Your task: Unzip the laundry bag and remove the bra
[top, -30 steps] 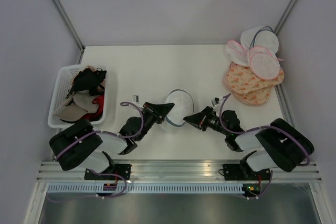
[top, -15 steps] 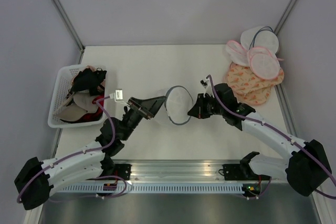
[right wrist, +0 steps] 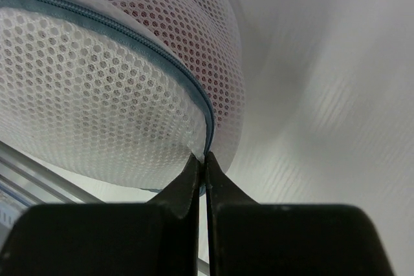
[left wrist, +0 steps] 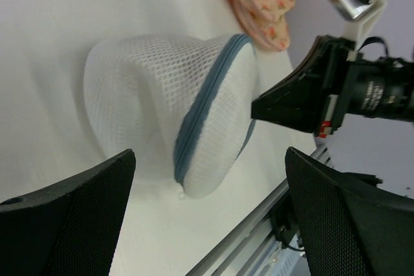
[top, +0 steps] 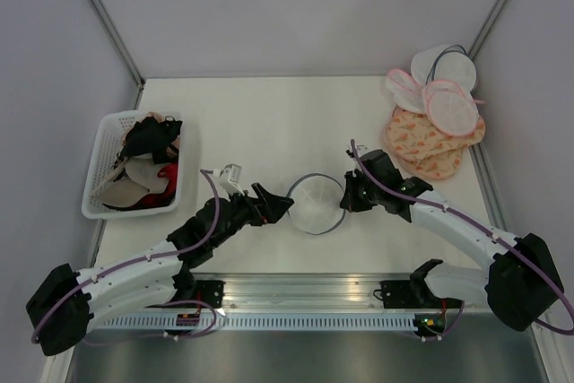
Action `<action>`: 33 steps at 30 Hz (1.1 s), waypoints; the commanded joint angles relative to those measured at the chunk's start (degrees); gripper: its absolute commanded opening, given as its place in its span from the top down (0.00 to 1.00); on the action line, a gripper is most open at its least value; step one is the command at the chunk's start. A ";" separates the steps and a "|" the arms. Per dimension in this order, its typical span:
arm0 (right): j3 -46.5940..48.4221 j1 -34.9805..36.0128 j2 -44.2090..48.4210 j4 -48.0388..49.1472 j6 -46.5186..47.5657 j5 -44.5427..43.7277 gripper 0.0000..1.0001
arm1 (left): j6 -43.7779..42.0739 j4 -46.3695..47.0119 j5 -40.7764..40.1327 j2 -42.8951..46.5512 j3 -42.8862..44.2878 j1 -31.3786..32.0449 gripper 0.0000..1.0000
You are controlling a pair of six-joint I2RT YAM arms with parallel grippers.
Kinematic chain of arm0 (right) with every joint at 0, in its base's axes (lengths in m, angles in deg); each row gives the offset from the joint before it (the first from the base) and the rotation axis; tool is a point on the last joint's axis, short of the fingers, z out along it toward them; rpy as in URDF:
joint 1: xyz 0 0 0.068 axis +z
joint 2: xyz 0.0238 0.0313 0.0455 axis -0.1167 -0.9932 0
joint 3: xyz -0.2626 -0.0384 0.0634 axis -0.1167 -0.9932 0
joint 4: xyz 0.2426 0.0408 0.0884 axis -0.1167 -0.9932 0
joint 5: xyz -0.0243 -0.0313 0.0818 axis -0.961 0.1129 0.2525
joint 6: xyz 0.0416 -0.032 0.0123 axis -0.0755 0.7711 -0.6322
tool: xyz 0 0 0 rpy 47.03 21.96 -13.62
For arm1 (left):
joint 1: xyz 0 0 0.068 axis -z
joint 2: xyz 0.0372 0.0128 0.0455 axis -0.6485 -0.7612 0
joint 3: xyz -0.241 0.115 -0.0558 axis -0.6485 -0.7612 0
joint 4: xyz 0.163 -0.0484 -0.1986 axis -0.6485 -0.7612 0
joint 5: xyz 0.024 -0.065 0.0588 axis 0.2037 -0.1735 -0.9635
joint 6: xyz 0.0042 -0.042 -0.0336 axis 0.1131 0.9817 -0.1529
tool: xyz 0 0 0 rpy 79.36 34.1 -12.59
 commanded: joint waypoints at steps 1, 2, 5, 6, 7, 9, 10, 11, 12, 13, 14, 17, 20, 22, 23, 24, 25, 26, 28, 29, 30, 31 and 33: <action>1.83 0.01 1.87 -2.16 0.92 -3.48 1.00 | -3.74 1.16 3.95 -5.30 2.73 0.04 0.01; 1.92 0.01 1.96 -2.16 0.92 -3.48 0.99 | -3.65 2.30 5.10 -6.55 2.82 0.12 0.01; 2.10 0.01 2.22 -2.33 0.83 -3.13 1.00 | -3.30 8.89 8.36 -11.39 2.29 0.13 0.05; 2.10 0.01 2.48 -2.33 0.83 -2.87 1.00 | -3.30 10.56 10.88 -12.18 2.12 0.13 0.07; 1.92 0.01 2.57 -2.16 0.57 -2.70 1.00 | -3.39 12.75 11.34 -13.06 2.12 0.13 0.09; 1.83 -0.08 2.92 -1.72 0.39 -1.73 0.99 | -3.47 14.52 12.84 -15.00 2.38 0.13 0.12; 1.75 0.01 2.93 -1.20 0.13 -0.86 1.00 | -3.56 16.44 13.36 -15.87 2.47 0.13 0.13; 1.83 0.01 2.93 -0.93 -0.05 -0.41 1.00 | -3.65 17.16 14.41 -17.36 2.64 0.13 0.15; 1.83 0.01 2.84 -0.75 -0.05 0.03 1.00 | -3.56 17.69 14.77 -18.42 2.91 0.13 0.19; 1.92 0.01 2.75 -0.23 -0.05 0.81 1.00 | -3.39 19.96 15.30 -19.21 3.00 0.13 0.23; 1.92 0.01 2.66 -0.05 -0.14 1.00 1.00 | -3.39 21.37 16.00 -20.18 3.00 0.13 0.29; 2.62 0.01 2.49 -0.05 -0.05 1.17 1.00 | -3.12 25.50 20.47 -25.01 4.14 0.13 0.64; 3.85 0.01 2.75 -1.28 0.21 -1.10 1.00 | -2.69 28.31 22.68 -28.36 5.10 0.13 0.94; 4.90 0.01 3.19 -2.24 0.48 -2.07 0.99 | -2.16 29.12 22.69 -28.98 5.11 0.13 0.98; 5.26 0.01 3.28 -2.51 0.48 -3.91 1.00 | -1.90 29.47 22.60 -28.89 5.11 0.13 0.98; 5.96 0.01 3.63 -2.86 0.22 -4.79 0.99 | -1.81 29.73 22.42 -28.72 4.84 0.13 0.98; 6.31 0.01 3.98 -3.56 0.04 -5.59 0.99 | -1.46 29.73 21.99 -28.02 4.67 0.04 0.98; 6.40 0.01 4.50 -3.91 0.04 -6.29 0.85 | -0.32 29.21 19.55 -27.40 4.49 0.12 0.98; 6.93 0.01 6.61 -5.31 -0.31 -9.79 0.55 | 1.70 24.91 14.98 -24.26 3.88 0.13 0.98; 7.02 0.01 8.71 -5.76 -0.31 -10.94 0.29 | 4.32 23.77 9.90 -23.10 3.35 0.13 0.98; 7.10 0.01 9.68 -6.28 -0.31 -12.43 0.20 | 5.30 23.41 8.72 -22.04 2.04 0.13 0.98; 7.02 0.01 12.65 -7.77 0.04 -12.88 0.06 | 9.06 20.88 2.27 -18.47 1.25 0.13 0.98; 6.93 0.01 13.64 -8.13 0.21 -12.54 0.03 | 12.31 20.16 -1.45 -16.26 0.98 0.13 0.98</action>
